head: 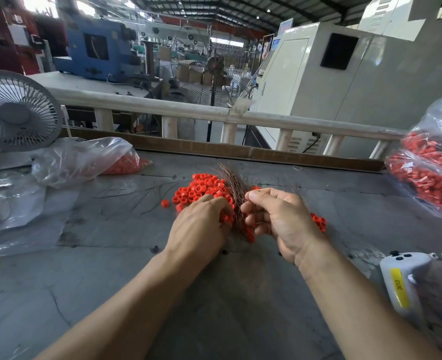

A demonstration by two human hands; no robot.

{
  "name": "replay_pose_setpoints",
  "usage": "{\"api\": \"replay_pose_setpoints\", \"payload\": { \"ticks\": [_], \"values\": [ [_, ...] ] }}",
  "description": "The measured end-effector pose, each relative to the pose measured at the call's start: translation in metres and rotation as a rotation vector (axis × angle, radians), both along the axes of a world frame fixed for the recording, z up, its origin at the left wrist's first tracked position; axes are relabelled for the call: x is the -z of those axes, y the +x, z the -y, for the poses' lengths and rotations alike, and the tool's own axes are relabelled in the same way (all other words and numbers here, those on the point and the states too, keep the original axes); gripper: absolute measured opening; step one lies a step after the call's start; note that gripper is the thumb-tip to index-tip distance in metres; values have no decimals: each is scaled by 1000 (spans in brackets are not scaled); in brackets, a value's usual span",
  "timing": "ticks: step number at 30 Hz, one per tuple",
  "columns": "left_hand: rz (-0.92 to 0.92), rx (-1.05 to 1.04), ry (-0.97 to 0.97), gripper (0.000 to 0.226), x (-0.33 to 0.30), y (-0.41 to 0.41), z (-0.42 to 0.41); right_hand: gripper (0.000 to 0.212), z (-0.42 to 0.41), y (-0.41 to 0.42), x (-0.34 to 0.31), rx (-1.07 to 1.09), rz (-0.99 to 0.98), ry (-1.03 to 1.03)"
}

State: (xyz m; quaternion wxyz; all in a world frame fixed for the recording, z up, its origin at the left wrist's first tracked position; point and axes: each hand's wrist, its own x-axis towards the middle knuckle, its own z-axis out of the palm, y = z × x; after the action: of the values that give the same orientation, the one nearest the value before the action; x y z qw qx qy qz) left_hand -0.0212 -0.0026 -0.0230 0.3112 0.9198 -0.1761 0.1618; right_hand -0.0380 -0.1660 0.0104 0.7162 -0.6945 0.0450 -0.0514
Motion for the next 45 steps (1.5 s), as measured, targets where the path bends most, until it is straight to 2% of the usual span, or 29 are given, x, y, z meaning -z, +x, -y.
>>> {"api": "replay_pose_setpoints", "payload": {
  "ticks": [7, 9, 12, 16, 25, 36, 45],
  "values": [
    [-122, -78, -312, 21, 0, 4, -4, 9, 0, -1, -1, -27, 9, 29],
    [-202, -63, -515, 23, -2, 5, -4, 9, 0, -1, -1, -31, 25, 24],
    [-375, 93, -956, 20, -11, 2, -4, 9, 0, -2, -1, -44, 71, -16],
    [-489, 249, -1167, 18, -21, -5, -9, 10, -3, -4, -1, -76, 136, -65],
    [-493, 308, -1162, 23, -24, -8, -13, 9, -5, -8, -6, -117, 247, -112],
    [-424, 329, -1151, 22, -25, -9, -11, 13, -6, -12, -7, -106, 271, -230],
    [-389, 324, -1111, 21, -22, -6, -10, 13, -6, -12, -7, -104, 287, -218]
  ]
}}
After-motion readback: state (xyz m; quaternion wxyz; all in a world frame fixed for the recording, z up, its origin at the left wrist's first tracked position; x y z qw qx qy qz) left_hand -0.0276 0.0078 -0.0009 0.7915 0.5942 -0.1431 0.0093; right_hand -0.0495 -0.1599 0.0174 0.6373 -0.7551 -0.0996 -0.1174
